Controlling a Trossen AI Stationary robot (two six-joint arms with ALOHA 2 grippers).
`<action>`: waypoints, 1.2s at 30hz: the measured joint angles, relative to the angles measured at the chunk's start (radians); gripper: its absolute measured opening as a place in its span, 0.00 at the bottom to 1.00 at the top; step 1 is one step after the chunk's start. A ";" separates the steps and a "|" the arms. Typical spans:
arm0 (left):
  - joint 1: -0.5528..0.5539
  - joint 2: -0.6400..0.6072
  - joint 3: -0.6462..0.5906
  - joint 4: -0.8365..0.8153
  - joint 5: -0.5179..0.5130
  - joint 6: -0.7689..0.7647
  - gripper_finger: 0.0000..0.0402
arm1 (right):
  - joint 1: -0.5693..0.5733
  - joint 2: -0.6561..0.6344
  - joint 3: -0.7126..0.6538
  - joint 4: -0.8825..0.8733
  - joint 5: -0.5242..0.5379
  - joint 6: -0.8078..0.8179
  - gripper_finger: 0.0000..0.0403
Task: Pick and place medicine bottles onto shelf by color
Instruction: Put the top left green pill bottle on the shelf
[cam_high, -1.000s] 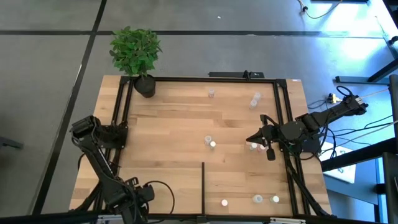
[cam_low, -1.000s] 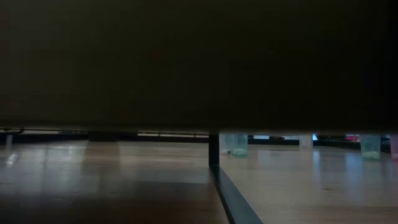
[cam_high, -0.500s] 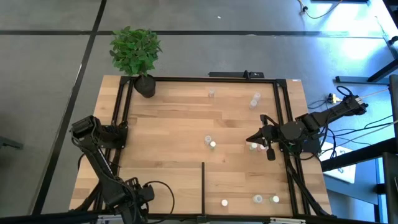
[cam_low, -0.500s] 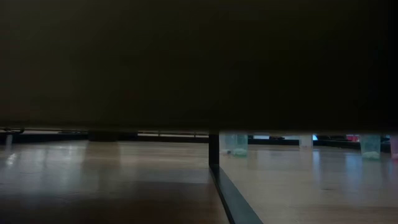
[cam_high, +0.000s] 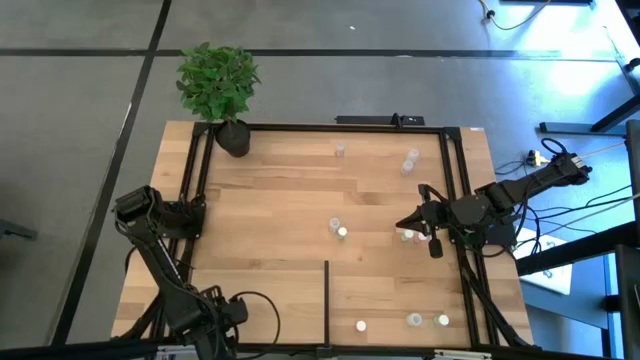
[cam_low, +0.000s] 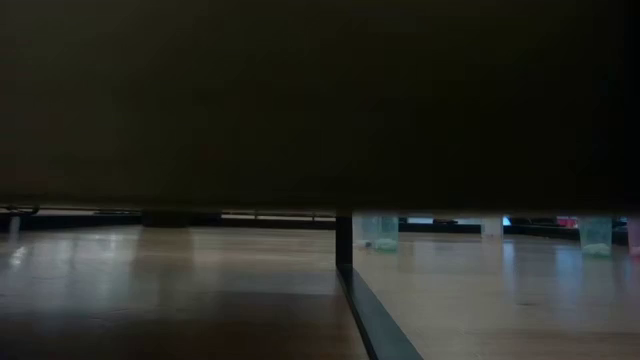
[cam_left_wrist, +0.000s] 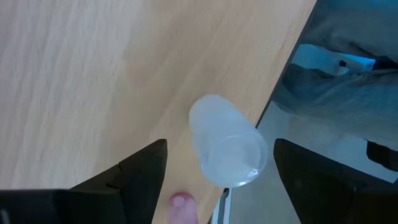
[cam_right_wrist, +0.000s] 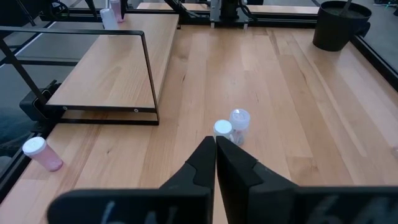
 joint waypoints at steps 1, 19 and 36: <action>0.000 0.000 0.000 0.000 0.000 0.000 0.72 | 0.000 0.000 0.000 0.000 0.000 0.000 0.04; 0.016 -0.054 0.000 0.009 -0.009 0.000 0.72 | 0.000 0.000 0.000 0.000 0.000 0.000 0.04; 0.076 -0.181 0.000 -0.083 -0.324 0.065 0.72 | 0.000 0.000 0.000 0.000 0.000 0.000 0.04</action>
